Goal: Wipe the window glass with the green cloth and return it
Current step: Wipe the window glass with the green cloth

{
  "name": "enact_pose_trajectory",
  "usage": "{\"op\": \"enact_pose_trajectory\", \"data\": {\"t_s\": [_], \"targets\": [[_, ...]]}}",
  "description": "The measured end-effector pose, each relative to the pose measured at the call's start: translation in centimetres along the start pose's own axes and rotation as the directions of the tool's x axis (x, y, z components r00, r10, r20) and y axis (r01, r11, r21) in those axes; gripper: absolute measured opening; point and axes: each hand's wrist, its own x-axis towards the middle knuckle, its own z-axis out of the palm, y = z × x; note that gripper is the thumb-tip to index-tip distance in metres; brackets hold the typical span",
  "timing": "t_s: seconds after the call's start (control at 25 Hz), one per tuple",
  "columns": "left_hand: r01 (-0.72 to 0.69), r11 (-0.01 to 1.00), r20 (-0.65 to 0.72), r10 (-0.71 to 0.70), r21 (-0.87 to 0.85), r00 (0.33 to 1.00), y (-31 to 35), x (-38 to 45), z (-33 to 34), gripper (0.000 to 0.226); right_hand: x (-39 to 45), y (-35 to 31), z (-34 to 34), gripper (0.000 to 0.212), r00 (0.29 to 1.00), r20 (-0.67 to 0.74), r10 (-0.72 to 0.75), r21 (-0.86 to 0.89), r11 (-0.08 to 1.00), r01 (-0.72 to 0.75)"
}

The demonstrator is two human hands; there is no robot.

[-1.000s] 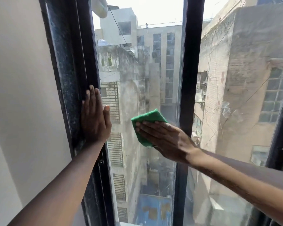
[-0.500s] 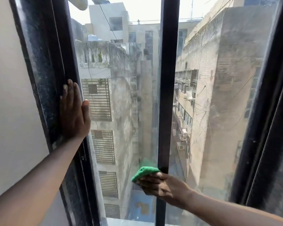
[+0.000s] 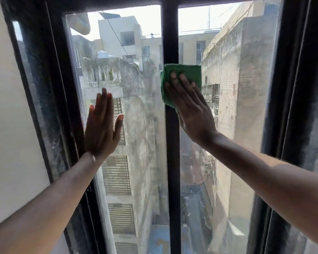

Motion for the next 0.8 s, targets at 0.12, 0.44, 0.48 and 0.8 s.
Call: {"op": "enact_pose_trajectory", "data": {"t_s": [0.12, 0.44, 0.48, 0.8], "targets": [[-0.245, 0.968, -0.016, 0.246, 0.047, 0.969, 7.1, 4.1, 0.8, 0.065, -0.9, 4.6, -2.4, 0.063, 0.971, -0.002, 0.24, 0.005, 0.971, -0.24], [-0.275, 0.954, 0.001, 0.276, 0.124, 0.961, 15.0, 5.5, 4.2, 0.065, -9.6, 3.6, -1.3, 0.074, 0.911, 0.412, -0.022, -0.115, 0.99, 0.076], [-0.279, 0.952, 0.004, 0.281, 0.129, 0.96, 14.7, 5.5, 4.2, 0.065, -14.0, 2.1, -1.8, 0.076, 0.822, 0.536, -0.193, -0.103, 0.951, 0.29], [-0.214, 0.969, 0.031, 0.212, 0.127, 0.977, 14.5, 5.4, 4.2, 0.067, -4.2, 8.5, -2.8, 0.078, 0.852, 0.097, 0.515, -0.154, 0.853, -0.499]]}}
